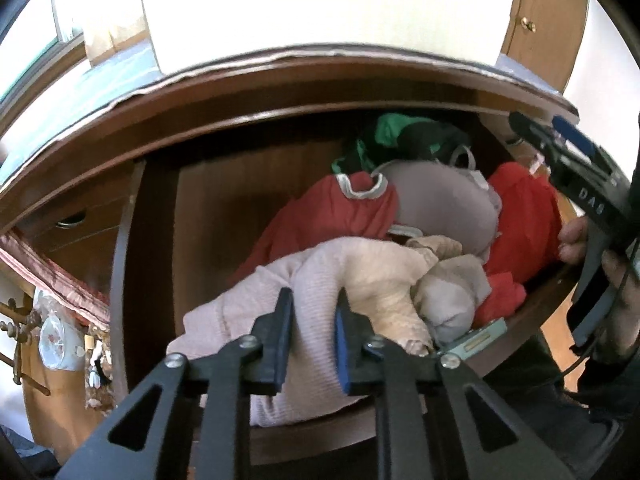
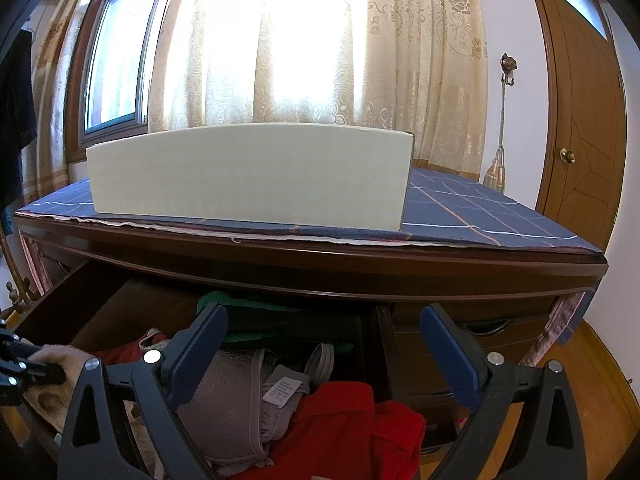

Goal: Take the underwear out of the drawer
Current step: 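Close the left gripper on the beige knit underwear in the drawer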

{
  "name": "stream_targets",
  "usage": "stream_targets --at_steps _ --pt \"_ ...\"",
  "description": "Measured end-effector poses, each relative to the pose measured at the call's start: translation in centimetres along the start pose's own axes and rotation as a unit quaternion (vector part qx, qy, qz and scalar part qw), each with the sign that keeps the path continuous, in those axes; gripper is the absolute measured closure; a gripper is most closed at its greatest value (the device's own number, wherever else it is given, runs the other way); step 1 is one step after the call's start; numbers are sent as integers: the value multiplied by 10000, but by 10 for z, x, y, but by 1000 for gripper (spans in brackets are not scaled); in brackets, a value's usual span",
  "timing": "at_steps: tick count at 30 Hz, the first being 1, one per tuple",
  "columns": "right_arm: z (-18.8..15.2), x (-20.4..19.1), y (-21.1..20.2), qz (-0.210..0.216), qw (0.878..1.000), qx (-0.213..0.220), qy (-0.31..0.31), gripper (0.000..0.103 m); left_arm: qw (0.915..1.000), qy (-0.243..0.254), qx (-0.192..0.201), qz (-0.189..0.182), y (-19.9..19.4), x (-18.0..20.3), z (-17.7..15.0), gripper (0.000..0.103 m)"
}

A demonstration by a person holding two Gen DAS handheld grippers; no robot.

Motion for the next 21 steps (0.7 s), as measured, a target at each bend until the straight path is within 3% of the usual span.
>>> stream_targets --at_steps 21 --pt "0 0 0 -8 10000 34 -2 5 9958 -140 869 239 -39 -12 27 88"
Point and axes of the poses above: each gripper's, at about its wrist camera, not at the fingertips, and y roughly the way its jaws point, x to its right, z to its top, the point moved 2 cm from there along y, roughly the way its jaws point, and after that the axes turned 11 degrees about x, right-handed, at the moved point
